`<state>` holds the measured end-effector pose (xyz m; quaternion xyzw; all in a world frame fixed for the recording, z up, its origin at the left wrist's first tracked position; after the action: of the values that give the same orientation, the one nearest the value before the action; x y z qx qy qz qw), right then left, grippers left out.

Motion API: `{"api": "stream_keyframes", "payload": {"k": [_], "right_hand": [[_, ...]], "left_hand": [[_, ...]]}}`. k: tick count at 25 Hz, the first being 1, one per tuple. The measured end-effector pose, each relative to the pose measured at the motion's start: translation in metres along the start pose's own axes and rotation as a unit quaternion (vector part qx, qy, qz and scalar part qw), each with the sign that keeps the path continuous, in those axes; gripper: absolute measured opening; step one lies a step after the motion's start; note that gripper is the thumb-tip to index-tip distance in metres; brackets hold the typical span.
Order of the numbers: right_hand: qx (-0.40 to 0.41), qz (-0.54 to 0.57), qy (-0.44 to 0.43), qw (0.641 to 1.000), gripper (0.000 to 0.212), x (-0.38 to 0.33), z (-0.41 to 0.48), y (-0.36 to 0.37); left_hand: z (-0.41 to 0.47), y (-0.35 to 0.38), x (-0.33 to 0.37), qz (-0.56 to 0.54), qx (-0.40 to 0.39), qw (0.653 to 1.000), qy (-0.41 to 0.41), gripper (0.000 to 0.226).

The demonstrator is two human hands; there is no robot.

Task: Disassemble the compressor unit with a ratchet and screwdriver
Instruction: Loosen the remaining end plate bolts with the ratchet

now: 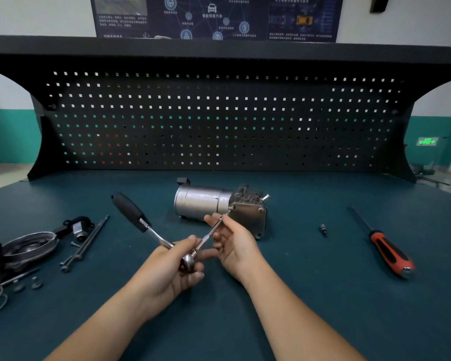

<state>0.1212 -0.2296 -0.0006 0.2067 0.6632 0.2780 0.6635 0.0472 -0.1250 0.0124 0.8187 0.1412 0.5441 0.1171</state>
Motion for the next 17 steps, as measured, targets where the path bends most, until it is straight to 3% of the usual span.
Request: {"api": "stream_keyframes", "payload": {"k": [2, 3, 4, 5, 6, 7, 8, 9, 13, 15, 17], "right_hand": [[0.011, -0.010, -0.013, 1.000, 0.018, 0.0001, 0.0009, -0.0001], [0.020, -0.015, -0.020, 0.999, 0.019, 0.0001, 0.0011, -0.0004], [0.028, -0.021, -0.026, 0.999, 0.019, 0.0005, 0.0011, -0.0006], [0.033, -0.026, -0.033, 0.999, 0.019, 0.0006, 0.0008, -0.0006], [0.037, -0.030, -0.039, 0.998, 0.019, 0.0007, 0.0006, -0.0005], [0.043, -0.034, -0.044, 0.998, 0.018, 0.0011, -0.0001, -0.0001], [0.048, -0.035, -0.048, 0.997, 0.017, 0.0017, -0.0003, 0.0005], [0.052, -0.035, -0.051, 0.997, 0.017, 0.0019, -0.0006, 0.0006], [0.046, -0.011, -0.020, 0.999, 0.016, -0.0006, -0.0007, -0.0012], [0.037, 0.001, -0.005, 0.999, 0.016, -0.0008, 0.0001, -0.0029], [0.030, -0.006, -0.013, 0.999, 0.014, -0.0004, 0.0015, -0.0039]], "left_hand": [[-0.0004, -0.0017, -0.0005, 0.098, 0.033, 0.993, 0.049, 0.018], [0.0002, -0.0036, -0.0008, 0.247, 0.076, 0.961, 0.102, 0.023], [0.0003, -0.0041, -0.0018, 0.431, 0.120, 0.879, 0.161, 0.030], [0.0008, -0.0031, -0.0046, 0.586, 0.164, 0.763, 0.216, 0.038], [0.0009, -0.0015, -0.0077, 0.666, 0.201, 0.670, 0.258, 0.045], [0.0002, -0.0005, -0.0090, 0.682, 0.226, 0.637, 0.281, 0.049], [-0.0019, 0.0006, -0.0082, 0.675, 0.235, 0.638, 0.286, 0.049], [-0.0011, -0.0003, -0.0073, 0.650, 0.225, 0.665, 0.290, 0.044], [0.0018, -0.0038, -0.0042, 0.461, 0.100, 0.846, 0.248, 0.008], [0.0027, -0.0014, -0.0065, 0.258, 0.044, 0.955, 0.140, 0.010], [0.0008, 0.0022, -0.0057, 0.087, -0.011, 0.996, 0.022, 0.014]]}}
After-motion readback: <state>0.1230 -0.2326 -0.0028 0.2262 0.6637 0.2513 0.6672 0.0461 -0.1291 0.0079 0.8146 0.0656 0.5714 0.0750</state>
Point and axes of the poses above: each hand's wrist, its own z-axis towards the middle knuckle, its own y-axis out of the palm, x = y × z, the point moved 2 cm from there along z, towards the middle knuckle, and after that the axes turned 14 degrees about -y, right-handed, at the moved point
